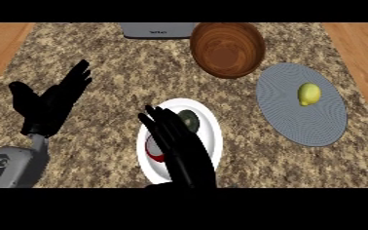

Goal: Pick the can from the plate and place it in the bowl

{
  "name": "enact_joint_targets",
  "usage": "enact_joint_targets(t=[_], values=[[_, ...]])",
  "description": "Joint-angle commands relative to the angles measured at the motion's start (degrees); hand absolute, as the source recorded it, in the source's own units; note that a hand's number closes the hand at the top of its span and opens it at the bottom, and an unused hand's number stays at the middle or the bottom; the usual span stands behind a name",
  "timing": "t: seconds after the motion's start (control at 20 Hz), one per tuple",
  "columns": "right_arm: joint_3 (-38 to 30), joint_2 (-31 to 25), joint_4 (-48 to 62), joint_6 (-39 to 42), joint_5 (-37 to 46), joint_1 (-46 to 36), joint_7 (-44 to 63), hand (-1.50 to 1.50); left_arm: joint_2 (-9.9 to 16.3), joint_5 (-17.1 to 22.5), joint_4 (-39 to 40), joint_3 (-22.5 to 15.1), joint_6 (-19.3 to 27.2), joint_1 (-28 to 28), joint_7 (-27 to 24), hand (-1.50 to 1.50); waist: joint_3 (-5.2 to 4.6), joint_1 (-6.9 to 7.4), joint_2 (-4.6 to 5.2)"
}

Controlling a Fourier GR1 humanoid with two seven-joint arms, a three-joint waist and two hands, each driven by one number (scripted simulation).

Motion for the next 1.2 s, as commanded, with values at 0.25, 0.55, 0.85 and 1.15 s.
enact_joint_targets(t=[0.25,0.55,0.85,1.15], values=[[2.84,0.67,-5.41,24.59,-2.48,-17.85,33.63,-1.5,-0.89,-0.96,-0.37,0.03,-0.01,-0.86,0.12,0.0,0.03,1.56,0.49],[0.77,0.67,-2.06,30.63,-16.9,-31.1,43.33,-1.5,-0.45,0.55,-2.01,0.8,-1.91,-2.83,3.96,0.0,0.11,2.03,0.71],[4.88,0.64,-0.61,30.98,-23.94,-35.84,53.37,-1.5,-0.28,-0.53,-0.69,0.84,-3.65,0.88,1.09,0.0,0.08,1.83,0.38],[5.24,0.62,2.6,30.42,-29.22,-40.0,55.53,-1.5,-2.28,-1.68,0.79,1.58,-0.97,-3.77,3.46,0.0,0.11,1.02,0.53]])
